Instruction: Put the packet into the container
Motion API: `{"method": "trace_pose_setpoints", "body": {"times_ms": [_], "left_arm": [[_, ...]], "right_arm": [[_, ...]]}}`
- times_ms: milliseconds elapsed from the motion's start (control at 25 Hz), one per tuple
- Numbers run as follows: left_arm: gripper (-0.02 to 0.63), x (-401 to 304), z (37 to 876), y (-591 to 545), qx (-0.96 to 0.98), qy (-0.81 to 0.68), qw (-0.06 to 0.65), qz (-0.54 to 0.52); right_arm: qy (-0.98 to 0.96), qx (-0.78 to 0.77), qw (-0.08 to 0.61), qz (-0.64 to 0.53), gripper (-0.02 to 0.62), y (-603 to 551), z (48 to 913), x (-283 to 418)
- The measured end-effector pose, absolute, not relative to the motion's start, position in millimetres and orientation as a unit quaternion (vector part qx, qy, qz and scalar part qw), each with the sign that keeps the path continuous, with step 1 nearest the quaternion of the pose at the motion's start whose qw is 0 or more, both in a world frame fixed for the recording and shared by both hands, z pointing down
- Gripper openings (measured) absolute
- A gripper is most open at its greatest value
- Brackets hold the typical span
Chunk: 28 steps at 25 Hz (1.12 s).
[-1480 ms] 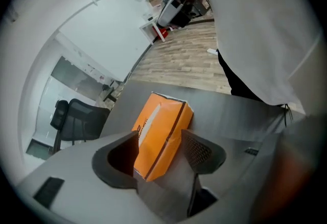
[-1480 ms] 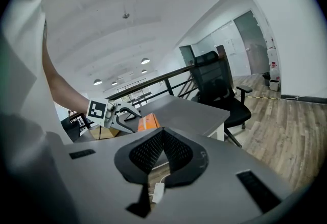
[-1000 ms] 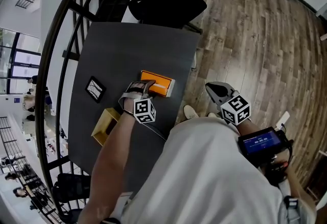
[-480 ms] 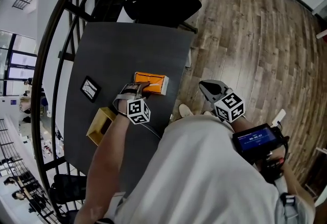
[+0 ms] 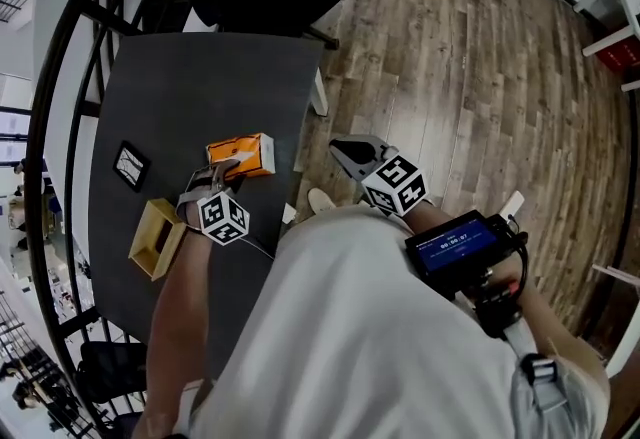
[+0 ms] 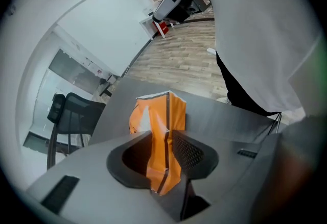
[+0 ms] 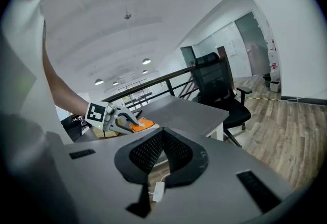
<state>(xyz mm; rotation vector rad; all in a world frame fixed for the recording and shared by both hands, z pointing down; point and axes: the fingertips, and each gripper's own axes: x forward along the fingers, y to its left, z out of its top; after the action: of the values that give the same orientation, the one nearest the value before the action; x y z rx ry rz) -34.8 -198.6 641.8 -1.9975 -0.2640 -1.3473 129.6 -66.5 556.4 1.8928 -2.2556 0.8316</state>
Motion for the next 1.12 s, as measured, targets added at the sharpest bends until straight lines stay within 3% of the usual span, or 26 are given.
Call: {"method": "trace_pose_setpoints", "body": {"times_ms": [1120], "left_arm": [[0.130, -109.4, 598.4, -124.7, -0.799, 0.104, 0.274, -0.525]], "right_arm": [[-0.834, 0.485, 0.059, 0.256, 0.008, -59.0, 554.8, 60.7]]}}
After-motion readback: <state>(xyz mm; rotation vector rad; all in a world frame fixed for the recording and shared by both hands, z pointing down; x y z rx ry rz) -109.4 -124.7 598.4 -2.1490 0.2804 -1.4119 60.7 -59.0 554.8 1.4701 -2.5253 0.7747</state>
